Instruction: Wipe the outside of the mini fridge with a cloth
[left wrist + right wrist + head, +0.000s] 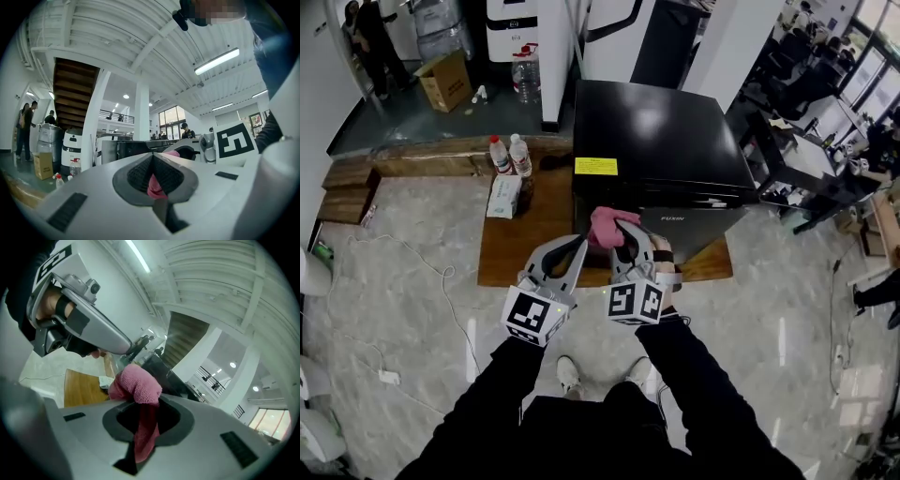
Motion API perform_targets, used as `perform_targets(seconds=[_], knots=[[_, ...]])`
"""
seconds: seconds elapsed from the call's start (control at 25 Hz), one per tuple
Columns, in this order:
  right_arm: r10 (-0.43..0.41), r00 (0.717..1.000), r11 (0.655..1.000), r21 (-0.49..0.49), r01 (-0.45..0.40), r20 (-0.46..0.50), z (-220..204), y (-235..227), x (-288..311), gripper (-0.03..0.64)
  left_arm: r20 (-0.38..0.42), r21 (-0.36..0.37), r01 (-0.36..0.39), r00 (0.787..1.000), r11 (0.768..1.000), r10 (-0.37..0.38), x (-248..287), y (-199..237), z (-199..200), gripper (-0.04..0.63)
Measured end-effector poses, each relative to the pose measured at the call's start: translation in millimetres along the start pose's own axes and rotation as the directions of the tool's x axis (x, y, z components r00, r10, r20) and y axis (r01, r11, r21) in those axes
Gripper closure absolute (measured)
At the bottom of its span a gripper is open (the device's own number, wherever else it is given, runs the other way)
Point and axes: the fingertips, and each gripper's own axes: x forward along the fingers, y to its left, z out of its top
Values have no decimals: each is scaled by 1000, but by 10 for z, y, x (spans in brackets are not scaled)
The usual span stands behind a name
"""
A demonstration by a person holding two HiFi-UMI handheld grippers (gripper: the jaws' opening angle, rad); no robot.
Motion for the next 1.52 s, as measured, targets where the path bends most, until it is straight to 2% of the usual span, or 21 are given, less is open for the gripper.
perform_targets(seconds=[0.32, 0.68, 0.92, 1.08, 1.32, 1.52], knots=[[-8, 999, 999, -36, 6, -42, -92, 166, 186, 568, -7, -6, 45, 999, 999, -45, 95, 104, -333, 591], [83, 991, 996, -19, -86, -104, -528, 691, 352, 569, -46, -42, 46, 998, 998, -48, 113, 206, -954, 591], [160, 978, 987, 45, -155, -138, -961, 1098, 458, 569, -122, -84, 41, 991, 996, -51, 155, 157, -1576, 591], [216, 961, 976, 57, -209, -173, -1231, 1425, 558, 569, -179, -118, 24, 983, 993, -45, 171, 157, -1989, 591], [320, 919, 947, 96, -305, -229, -1698, 1921, 712, 571, -270, -137, 16, 961, 990, -53, 218, 125, -2638, 591], [369, 890, 929, 105, -354, -267, -1955, 2221, 815, 571, -347, -149, 10, 936, 989, -61, 254, 137, -3120, 591]])
